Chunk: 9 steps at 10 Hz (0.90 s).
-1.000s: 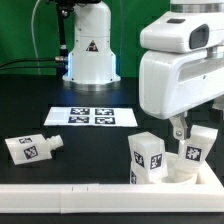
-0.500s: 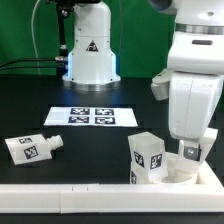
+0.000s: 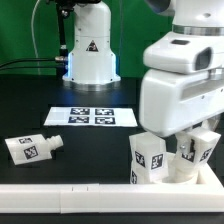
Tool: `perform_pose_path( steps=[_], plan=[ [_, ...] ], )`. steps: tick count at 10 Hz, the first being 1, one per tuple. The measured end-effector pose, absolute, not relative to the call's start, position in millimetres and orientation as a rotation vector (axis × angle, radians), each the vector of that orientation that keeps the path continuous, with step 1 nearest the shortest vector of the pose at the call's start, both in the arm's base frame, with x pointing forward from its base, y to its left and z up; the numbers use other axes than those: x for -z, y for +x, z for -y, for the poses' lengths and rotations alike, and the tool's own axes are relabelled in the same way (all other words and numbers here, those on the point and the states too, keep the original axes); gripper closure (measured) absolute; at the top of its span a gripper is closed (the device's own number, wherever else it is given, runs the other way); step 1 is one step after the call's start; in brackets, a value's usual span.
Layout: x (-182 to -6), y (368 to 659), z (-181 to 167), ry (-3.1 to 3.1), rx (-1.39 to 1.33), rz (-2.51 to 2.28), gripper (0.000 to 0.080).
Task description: Assemble stool
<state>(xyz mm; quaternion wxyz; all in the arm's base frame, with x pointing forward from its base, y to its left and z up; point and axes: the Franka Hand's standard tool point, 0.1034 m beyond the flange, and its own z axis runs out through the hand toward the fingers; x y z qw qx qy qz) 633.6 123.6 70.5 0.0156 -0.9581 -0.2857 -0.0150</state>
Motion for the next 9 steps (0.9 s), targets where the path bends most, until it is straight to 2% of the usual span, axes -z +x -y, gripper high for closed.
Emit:
perform_pose_path(
  steps=[2,6,9],
  plan=[
    [-70.9,635.4,-116.9,-3.046,0.04,0.318,0.0468],
    [-70.6,635.3,-115.5,-3.063,0.024,-0.057,0.0466],
    [-68.5,633.6,-112.2,-2.88,0.033,-0.996,0.0466]
  ],
)
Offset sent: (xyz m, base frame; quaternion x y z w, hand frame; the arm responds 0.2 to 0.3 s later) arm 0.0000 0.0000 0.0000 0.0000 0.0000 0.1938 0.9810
